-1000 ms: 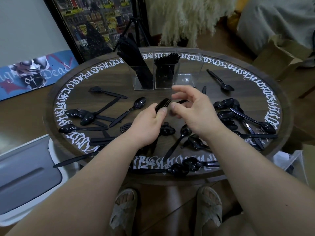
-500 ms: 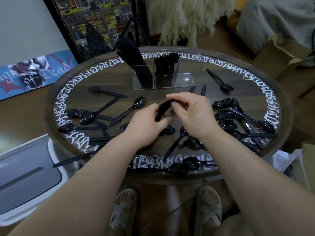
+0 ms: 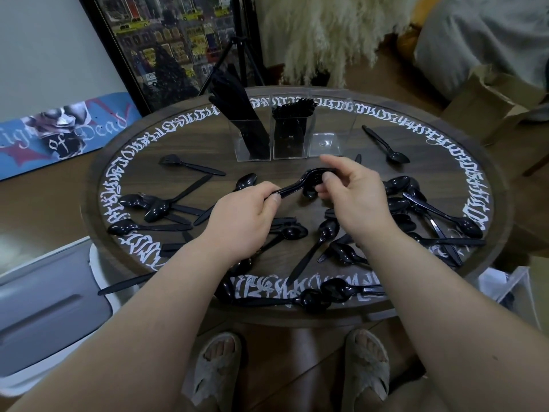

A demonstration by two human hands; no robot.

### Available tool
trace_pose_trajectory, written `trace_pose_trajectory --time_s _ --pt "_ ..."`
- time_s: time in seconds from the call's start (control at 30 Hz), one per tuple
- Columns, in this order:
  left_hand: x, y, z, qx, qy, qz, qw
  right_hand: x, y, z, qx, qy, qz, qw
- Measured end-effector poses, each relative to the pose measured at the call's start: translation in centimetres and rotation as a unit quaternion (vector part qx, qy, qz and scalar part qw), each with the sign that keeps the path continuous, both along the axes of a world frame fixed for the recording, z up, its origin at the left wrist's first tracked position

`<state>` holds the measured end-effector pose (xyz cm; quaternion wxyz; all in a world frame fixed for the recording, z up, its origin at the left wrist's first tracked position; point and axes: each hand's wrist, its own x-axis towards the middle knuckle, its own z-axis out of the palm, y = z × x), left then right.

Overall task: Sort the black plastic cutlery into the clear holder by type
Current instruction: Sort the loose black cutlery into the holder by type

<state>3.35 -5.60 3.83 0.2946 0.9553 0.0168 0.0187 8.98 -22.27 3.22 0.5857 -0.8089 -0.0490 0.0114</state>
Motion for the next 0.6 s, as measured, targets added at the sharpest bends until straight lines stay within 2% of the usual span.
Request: trace_pose_trajectory --time_s 0.1,0.2,0.3,0.43,0.5,0.6 --pt "-0.2 0.3 0.3 -0.027 -0.011 -0.010 1.000 -0.2 -0.2 1.1 0.202 0.099 0.001 0.974" --pt "-0.1 0.3 0.5 -0.027 -0.070 0.008 0.997 -0.7 -0.2 2.0 0.249 0.088 -0.003 0.964" --pt "0.5 0.5 1.3 -0.013 -0.129 0.056 0.990 -0.8 -0.1 3.5 0.226 0.009 -0.041 0.973" --pt "2.7 1.9 3.1 0.042 -0.146 0.060 0.987 0.7 -0.1 6.0 0.172 -0.119 -0.124 0.970" --pt "4.3 2.6 3.7 0.084 -0.137 0.045 0.986 2.4 0.1 7.2 0.108 -0.211 -0.150 0.960" --pt "6.8 3.4 3.4 0.145 -0.104 0.017 0.984 5.7 1.0 8.4 -0.029 -0.348 -0.145 0.926"
